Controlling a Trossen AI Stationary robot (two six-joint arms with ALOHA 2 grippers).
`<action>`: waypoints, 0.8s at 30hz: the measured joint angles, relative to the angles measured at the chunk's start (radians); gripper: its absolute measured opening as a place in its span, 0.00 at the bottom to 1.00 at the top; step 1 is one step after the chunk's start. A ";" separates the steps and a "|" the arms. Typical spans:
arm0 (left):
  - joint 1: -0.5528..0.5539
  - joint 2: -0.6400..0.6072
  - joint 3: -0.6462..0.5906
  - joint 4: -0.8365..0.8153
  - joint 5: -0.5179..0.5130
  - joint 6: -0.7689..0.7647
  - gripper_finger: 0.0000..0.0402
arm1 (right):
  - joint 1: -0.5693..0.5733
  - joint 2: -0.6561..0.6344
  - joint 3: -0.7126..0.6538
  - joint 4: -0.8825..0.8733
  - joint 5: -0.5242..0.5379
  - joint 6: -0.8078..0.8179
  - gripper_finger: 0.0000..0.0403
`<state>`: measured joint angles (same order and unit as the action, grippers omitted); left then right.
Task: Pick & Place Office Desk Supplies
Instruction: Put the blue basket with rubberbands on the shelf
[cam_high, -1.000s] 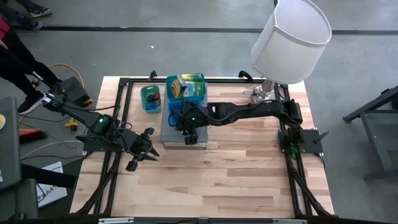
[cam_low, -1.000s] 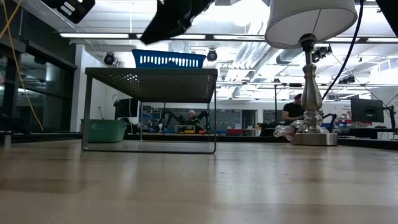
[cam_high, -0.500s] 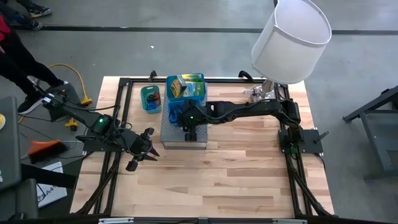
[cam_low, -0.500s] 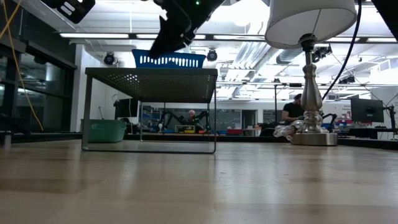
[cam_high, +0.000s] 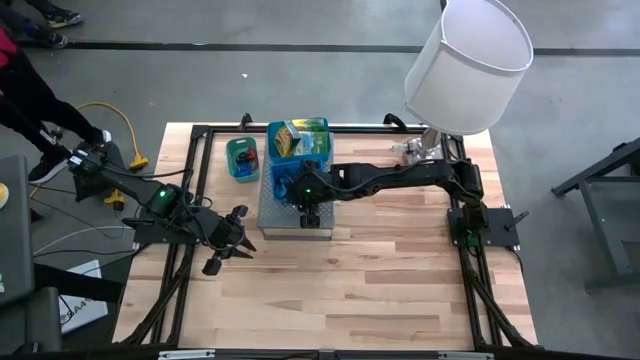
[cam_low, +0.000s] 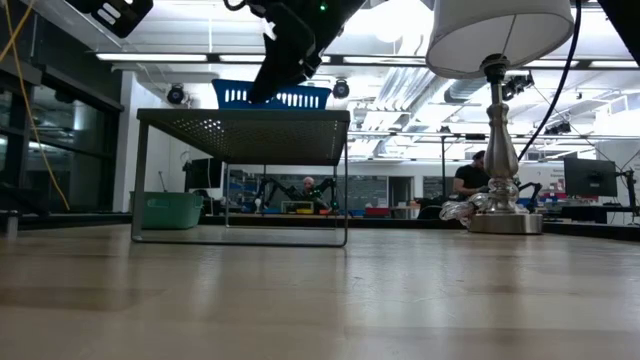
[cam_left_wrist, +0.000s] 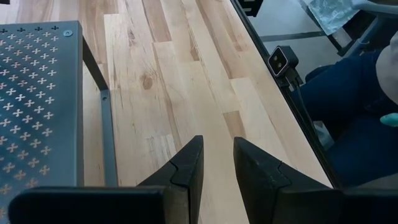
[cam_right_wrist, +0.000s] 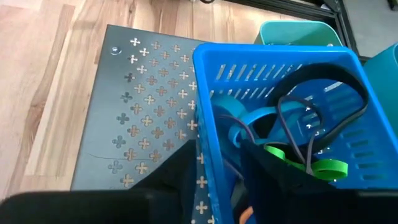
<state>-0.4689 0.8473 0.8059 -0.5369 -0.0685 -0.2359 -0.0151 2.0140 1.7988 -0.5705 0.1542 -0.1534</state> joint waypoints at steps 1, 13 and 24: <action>0.000 0.000 0.000 0.000 0.000 0.000 0.21 | 0.000 0.000 0.000 0.000 0.000 0.000 0.25; 0.000 0.000 0.000 0.000 0.000 0.000 0.21 | 0.004 0.000 0.000 0.001 -0.049 0.000 0.01; 0.000 0.000 0.000 0.000 0.000 0.000 0.21 | 0.022 -0.007 0.000 -0.022 -0.116 -0.096 0.01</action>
<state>-0.4688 0.8471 0.8059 -0.5365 -0.0685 -0.2359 0.0071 2.0072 1.7991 -0.5930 0.0378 -0.2496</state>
